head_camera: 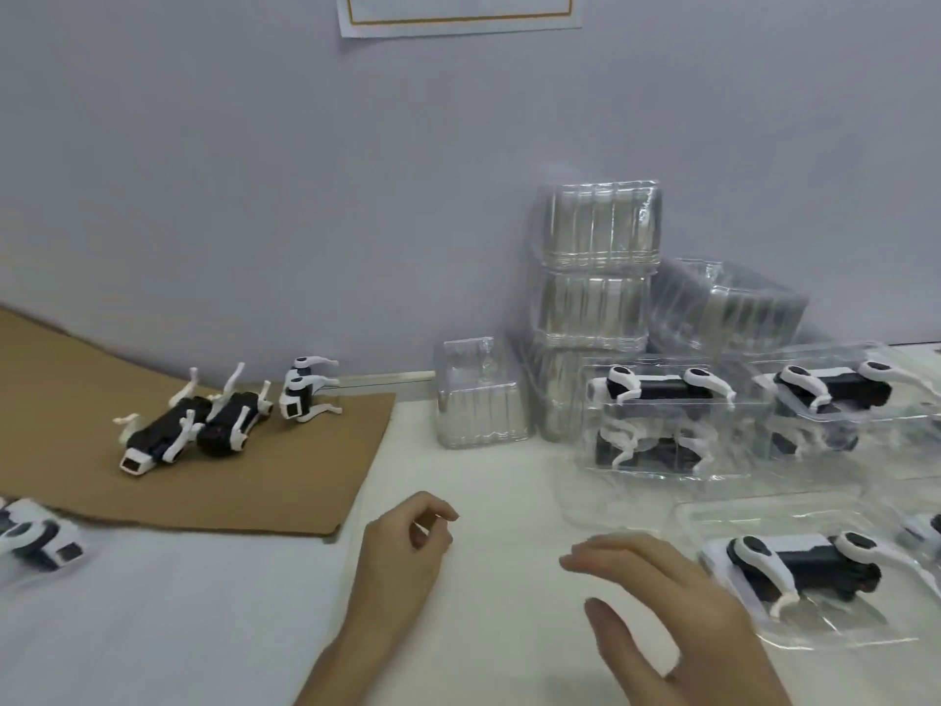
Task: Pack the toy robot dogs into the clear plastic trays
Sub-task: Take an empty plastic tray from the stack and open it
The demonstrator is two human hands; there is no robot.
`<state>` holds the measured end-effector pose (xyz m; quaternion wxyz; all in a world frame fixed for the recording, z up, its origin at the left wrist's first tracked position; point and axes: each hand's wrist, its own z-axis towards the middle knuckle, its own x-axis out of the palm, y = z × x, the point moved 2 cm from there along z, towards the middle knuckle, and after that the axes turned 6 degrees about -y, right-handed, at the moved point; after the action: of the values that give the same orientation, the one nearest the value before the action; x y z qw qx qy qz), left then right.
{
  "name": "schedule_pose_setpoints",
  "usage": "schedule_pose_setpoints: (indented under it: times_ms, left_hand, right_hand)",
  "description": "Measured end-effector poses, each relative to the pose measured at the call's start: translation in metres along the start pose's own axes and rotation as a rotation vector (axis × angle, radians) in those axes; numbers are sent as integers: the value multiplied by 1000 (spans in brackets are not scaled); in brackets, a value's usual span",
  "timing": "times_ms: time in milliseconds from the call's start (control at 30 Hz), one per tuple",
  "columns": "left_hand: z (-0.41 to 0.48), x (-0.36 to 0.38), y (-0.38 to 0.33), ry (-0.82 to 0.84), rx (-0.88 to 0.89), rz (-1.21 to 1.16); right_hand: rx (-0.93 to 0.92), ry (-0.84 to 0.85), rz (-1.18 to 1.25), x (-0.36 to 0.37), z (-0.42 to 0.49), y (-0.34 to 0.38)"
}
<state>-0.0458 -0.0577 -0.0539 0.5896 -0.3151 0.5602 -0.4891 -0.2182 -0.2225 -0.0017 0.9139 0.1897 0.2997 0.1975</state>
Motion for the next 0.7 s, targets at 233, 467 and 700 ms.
schedule_pose_setpoints:
  times_ms: [233, 467, 700]
  left_hand:
    - [11, -9, 14, -116, -173, -260]
    - [17, -19, 14, -164, -230, -412]
    - [22, -23, 13, -246, -319, -712]
  right_hand:
    - [96, 104, 0, 117, 90, -19]
    - [109, 365, -581, 198, 159, -65]
    - [99, 272, -204, 183, 131, -42]
